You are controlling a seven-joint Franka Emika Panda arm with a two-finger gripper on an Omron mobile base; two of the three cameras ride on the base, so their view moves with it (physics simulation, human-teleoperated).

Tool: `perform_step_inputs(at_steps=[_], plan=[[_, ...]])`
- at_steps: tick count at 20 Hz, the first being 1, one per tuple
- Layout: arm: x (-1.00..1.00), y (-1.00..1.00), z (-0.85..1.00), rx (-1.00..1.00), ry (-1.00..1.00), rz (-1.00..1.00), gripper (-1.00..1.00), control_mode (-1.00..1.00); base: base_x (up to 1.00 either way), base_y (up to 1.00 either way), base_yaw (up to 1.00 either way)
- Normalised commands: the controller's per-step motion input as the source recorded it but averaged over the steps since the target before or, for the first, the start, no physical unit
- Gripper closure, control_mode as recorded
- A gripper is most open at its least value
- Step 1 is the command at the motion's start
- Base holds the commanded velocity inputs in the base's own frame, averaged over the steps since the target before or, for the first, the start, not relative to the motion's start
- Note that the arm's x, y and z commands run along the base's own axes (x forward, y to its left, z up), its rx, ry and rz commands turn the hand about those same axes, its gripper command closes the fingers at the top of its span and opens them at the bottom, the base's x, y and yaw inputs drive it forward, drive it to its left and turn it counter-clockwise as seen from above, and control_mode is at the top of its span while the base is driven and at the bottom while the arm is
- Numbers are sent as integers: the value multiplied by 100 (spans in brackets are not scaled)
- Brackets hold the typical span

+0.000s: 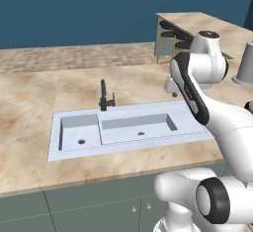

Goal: Place the pot in the left basin and the mug in the right basin of the sink.

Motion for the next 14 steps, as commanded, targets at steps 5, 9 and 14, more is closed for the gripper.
perform_step_inputs(at_steps=[5,9,14], plan=[[0,-40,-7,0,0,0,-100,-100,0,0,0],[0,-42,-8,0,0,0,-100,-100,0,0,0],[0,-43,-15,0,0,0,-100,-100,0,0,0]])
